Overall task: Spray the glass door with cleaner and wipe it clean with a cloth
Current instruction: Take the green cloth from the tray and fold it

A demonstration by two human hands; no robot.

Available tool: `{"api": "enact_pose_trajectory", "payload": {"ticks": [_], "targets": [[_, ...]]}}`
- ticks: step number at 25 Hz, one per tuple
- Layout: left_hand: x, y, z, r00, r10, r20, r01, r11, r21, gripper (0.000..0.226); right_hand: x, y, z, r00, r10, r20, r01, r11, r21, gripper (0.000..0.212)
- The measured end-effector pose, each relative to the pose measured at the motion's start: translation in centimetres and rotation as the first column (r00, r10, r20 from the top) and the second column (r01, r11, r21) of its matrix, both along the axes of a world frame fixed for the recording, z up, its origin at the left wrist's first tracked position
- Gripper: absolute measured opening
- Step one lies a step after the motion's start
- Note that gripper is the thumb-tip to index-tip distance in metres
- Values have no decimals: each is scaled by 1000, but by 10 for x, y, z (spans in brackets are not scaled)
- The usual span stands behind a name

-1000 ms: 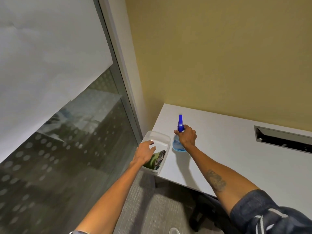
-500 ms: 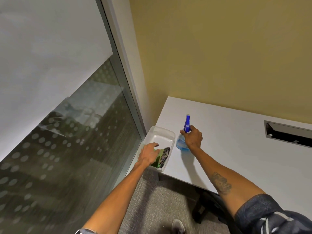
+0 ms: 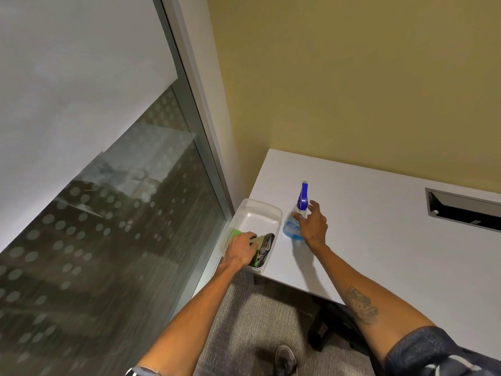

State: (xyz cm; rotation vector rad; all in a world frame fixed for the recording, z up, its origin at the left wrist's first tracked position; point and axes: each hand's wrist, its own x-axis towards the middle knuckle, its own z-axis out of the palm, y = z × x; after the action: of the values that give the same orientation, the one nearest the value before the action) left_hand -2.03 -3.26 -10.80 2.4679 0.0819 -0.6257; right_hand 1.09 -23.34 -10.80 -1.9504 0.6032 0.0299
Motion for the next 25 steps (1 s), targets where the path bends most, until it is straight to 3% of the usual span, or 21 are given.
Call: {"api": "enact_pose_trajectory", "payload": {"ticks": [2, 5, 6, 9, 11, 13, 15, 17, 20, 22, 25], "targets": [[0, 0, 0, 1000, 0, 4, 0, 1000, -14, 39, -17, 2, -7, 996, -85, 12, 85, 996, 15, 57], [-1, 0, -2, 1000, 10, 9, -10, 1000, -25, 38, -48, 10, -25, 979, -195, 54, 200, 971, -129, 20], [-2, 0, -3, 1000, 13, 6, -13, 999, -30, 38, -56, 14, -31, 984, -174, 40, 178, 972, -154, 16], [-9, 0, -7, 999, 30, -19, -32, 997, -63, 40, -60, 34, -42, 996, 74, -47, -81, 981, -174, 27], [-13, 1, -9, 998, 63, -17, -64, 994, -93, 42, -48, 49, -39, 958, 275, -82, -287, 922, -260, 23], [-16, 5, -9, 994, 110, -11, -111, 985, -129, 45, -29, 59, -37, 877, 467, -112, -471, 790, -391, 32], [-18, 10, -10, 984, 176, -9, -175, 970, -170, 47, -10, 65, -39, 757, 607, -244, -631, 578, -518, 43], [-19, 18, -10, 972, 236, -21, -235, 950, -205, 48, 3, 69, -43, 661, 620, -422, -727, 390, -565, 48], [-20, 29, -12, 949, 311, -59, -315, 914, -256, 51, 13, 72, -54, 571, 574, -587, -800, 230, -554, 50], [-22, 34, -14, 936, 344, -79, -352, 893, -280, 55, 17, 75, -55, 586, 570, -576, -791, 247, -560, 48], [-25, 37, -16, 924, 368, -103, -380, 864, -329, 60, 21, 80, -46, 700, 565, -437, -706, 454, -543, 48]]}}
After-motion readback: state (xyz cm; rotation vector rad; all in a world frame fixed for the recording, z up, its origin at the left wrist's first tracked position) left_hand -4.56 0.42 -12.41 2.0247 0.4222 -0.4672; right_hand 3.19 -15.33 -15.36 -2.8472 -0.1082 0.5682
